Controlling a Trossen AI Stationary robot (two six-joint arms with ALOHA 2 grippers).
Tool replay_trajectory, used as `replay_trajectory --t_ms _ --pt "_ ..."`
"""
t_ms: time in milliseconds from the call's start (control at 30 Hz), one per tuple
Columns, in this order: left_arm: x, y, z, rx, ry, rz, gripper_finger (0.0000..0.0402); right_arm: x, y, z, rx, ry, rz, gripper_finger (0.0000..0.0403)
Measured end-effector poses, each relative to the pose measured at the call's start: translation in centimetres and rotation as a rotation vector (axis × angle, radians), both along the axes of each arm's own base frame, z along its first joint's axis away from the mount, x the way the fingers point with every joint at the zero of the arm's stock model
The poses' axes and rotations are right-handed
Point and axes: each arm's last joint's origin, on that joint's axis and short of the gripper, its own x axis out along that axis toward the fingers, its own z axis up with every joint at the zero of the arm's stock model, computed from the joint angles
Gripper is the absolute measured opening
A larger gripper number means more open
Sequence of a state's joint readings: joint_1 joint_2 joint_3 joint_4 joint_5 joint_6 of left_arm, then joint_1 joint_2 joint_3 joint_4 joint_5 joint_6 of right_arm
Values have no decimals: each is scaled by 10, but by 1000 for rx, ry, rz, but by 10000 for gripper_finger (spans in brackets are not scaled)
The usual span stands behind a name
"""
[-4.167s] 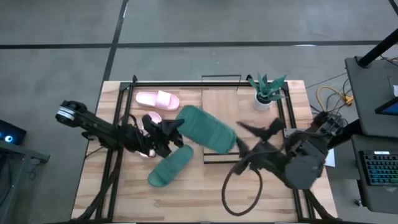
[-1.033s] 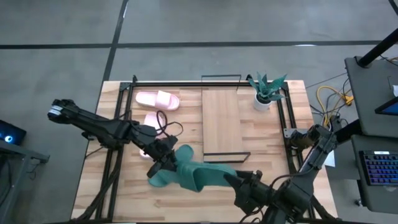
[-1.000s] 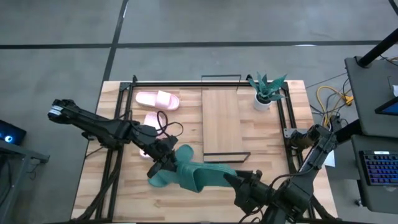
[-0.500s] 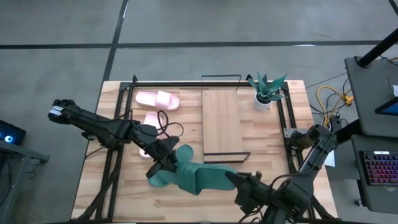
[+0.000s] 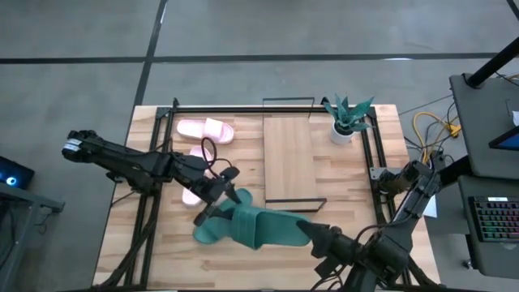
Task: Pick and place slides into the shelf
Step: Put the right green slipper on the shelf
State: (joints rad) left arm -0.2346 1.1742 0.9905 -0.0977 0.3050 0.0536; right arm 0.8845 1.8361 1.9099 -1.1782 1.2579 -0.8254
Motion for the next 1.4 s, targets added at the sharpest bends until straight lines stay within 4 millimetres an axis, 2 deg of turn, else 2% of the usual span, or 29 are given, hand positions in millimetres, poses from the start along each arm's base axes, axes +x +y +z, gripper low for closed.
replay_trajectory --t_ms 167,367,600,800,1133,1400 --pt "-5 5 7 9 -38 10 234 -7 -2 6 66 -40 -8 50" --pt "-18 11 18 19 -88 17 245 -11 -6 4 112 -48 -39 50" --pt "-48 18 40 247 -336 -9 244 -19 -15 6 264 -139 -125 50" --pt "-65 29 40 512 -426 199 244 -24 -20 14 423 -243 -171 49" --pt "-64 33 27 878 -522 265 244 -36 -36 34 664 -392 -235 49" --pt "-50 28 28 1002 -700 255 244 -37 -41 38 704 -419 -250 49"
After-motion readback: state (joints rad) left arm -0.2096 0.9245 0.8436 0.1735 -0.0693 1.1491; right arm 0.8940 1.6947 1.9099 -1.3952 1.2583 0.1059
